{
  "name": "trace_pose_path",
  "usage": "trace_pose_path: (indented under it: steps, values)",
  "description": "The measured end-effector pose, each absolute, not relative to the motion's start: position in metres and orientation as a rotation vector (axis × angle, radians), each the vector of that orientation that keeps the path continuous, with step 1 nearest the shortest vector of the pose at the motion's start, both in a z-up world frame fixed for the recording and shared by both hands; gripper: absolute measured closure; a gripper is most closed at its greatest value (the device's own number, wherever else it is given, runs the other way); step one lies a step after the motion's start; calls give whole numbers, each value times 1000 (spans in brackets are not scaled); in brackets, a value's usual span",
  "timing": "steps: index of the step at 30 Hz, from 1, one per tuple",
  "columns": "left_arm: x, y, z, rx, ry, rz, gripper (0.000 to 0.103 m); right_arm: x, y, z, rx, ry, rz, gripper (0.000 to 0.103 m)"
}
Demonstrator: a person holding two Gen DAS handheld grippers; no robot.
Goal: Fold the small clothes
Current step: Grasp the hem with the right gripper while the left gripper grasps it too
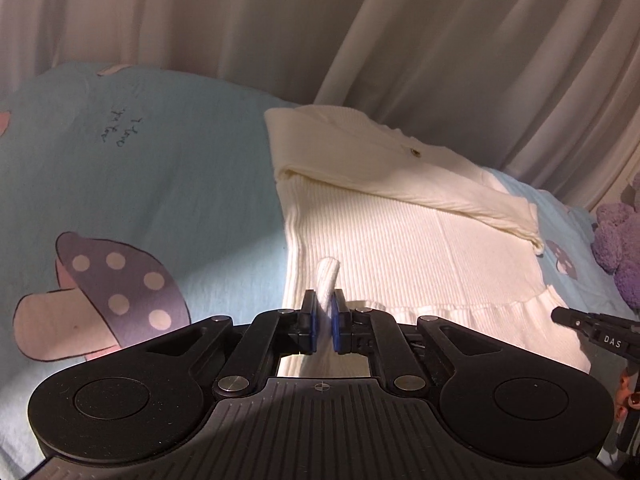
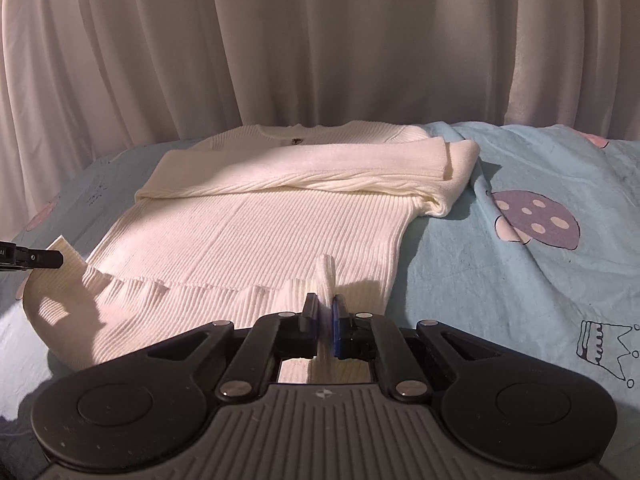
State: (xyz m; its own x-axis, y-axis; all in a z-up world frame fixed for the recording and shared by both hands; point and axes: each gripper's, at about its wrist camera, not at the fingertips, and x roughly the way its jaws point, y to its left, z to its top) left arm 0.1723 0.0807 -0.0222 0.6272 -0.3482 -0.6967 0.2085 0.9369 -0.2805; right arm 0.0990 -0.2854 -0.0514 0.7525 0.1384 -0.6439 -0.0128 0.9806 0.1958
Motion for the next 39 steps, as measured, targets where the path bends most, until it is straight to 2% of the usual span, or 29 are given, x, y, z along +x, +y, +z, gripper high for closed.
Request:
trace_pose_path:
  steps: [7, 14, 18, 21, 23, 25, 27, 29, 32, 33, 35, 39]
  values:
    - [194, 74, 0, -181, 755, -317, 95, 110, -294, -33, 192, 634, 43, 98]
    - [253, 47, 30, -131, 626, -311, 95, 160, -311, -12, 182, 532, -49, 98]
    - [298, 28, 23, -141, 628, -274, 95, 195, -318, -20, 189, 521, -84, 97]
    - [327, 13, -2, -132, 699, -280, 94, 215, -321, -38, 190, 575, -92, 97]
    - [335, 7, -21, -113, 785, -293, 92, 221, -323, -51, 198, 634, -84, 96]
    - [329, 8, -33, -99, 807, -302, 80, 221, -324, -58, 188, 669, -91, 89]
    - [323, 9, -39, -87, 811, -323, 74, 219, -328, -61, 211, 659, -65, 84]
    - [320, 13, -42, -91, 817, -346, 74, 221, -330, -62, 236, 662, -53, 84]
    - [327, 15, -46, -103, 824, -340, 79, 225, -326, -63, 213, 666, -52, 87]
    - [329, 14, -47, -105, 823, -335, 85, 225, -322, -63, 190, 664, -61, 96]
    - [331, 13, -48, -102, 818, -332, 94, 225, -316, -61, 157, 661, -68, 98]
    - [326, 14, -23, -87, 739, -356, 95, 216, -308, -35, 81, 559, -110, 98]
